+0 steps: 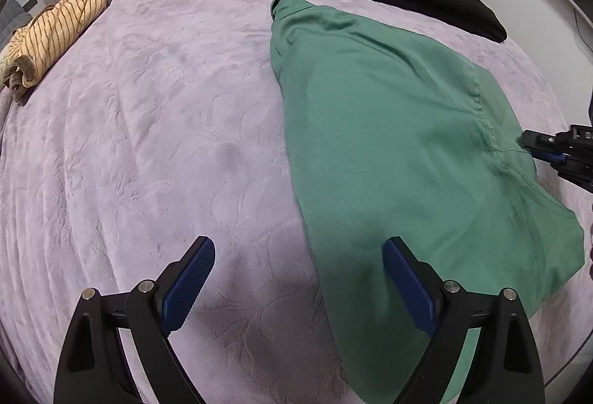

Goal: Fold large clothes

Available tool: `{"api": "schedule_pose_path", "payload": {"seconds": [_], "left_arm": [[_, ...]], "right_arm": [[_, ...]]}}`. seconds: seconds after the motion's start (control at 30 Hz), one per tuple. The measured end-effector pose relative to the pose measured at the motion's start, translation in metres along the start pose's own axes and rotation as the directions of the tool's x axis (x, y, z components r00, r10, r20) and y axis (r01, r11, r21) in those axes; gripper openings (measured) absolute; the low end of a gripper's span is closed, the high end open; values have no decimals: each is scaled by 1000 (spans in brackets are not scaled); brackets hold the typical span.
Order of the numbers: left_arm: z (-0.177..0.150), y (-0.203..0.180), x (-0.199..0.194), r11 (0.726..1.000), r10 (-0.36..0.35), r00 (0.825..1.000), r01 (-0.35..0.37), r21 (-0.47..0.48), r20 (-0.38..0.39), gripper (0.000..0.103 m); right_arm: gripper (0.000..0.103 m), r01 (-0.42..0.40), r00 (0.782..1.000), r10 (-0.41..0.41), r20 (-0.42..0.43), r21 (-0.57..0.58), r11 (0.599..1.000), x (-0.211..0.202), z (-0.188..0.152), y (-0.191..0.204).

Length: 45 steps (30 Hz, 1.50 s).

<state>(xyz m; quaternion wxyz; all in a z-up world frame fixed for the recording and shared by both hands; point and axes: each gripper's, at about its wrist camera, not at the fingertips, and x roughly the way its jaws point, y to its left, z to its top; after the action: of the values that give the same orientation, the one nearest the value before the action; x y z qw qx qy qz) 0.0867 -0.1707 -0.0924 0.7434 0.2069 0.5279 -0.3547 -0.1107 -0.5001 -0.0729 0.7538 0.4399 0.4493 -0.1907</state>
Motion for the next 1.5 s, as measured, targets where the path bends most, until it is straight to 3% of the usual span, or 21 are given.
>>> {"api": "schedule_pose_path", "payload": {"seconds": [0.03, 0.1, 0.13, 0.23, 0.27, 0.37, 0.43, 0.47, 0.57, 0.83, 0.97, 1.13, 1.37, 1.5], "left_arm": [[-1, 2, -3, 1000, -8, 1000, 8, 3, -4, 93], [-6, 4, -10, 1000, -25, 1000, 25, 10, -7, 93], [-7, 3, -14, 999, -36, 999, 36, 14, -9, 93], [-19, -8, -23, 996, -84, 996, 84, 39, -13, 93], [-27, -13, -22, 994, -92, 995, 93, 52, -26, 93], [-54, -19, -12, 993, -62, 996, 67, 94, -57, 94], [-71, -16, -8, 992, -71, 997, 75, 102, -40, 98], [-76, -15, -6, 992, -62, 997, 66, 107, -36, 103], [-82, -11, -3, 992, -71, 996, 76, 104, -48, 103], [-86, -2, -22, 998, -29, 997, 33, 48, -70, 103], [-93, 2, -34, 999, 41, 994, -37, 39, -97, 103], [-103, 6, -48, 998, 70, 989, -70, 6, -131, 103], [-105, -7, -71, 996, 83, 990, -85, -14, -112, 103], [-101, -13, -74, 989, 142, 985, -144, -16, -101, 103]], "right_arm": [[23, -24, 1000, 24, -2, -5, 1000, -11, -5, 1], [59, -73, 997, 73, 0, -34, 997, -35, -20, 7], [64, -86, 996, 86, 2, -49, 995, -44, -28, 9], [65, -156, 987, 153, -38, -71, 985, -61, -56, 12], [60, -156, 986, 151, -65, -74, 985, -59, -67, 12], [4, -51, 994, 43, -104, -69, 996, -42, -99, -2], [4, -4, 995, 7, -101, 25, 1000, -31, -121, -30], [4, -6, 994, 14, -105, 71, 997, -24, -128, -43], [2, -41, 995, 53, -83, 148, 988, -11, -147, -65], [2, 52, 994, -45, -99, 72, 996, -33, -147, -41], [3, 115, 992, -112, -59, 57, 992, -59, -148, -33], [6, 110, 992, -105, -68, 70, 991, -69, -151, -25], [6, 93, 990, -86, -113, 57, 994, -67, -151, -11], [7, 82, 988, -76, -131, 43, 996, -65, -148, 0]]}}
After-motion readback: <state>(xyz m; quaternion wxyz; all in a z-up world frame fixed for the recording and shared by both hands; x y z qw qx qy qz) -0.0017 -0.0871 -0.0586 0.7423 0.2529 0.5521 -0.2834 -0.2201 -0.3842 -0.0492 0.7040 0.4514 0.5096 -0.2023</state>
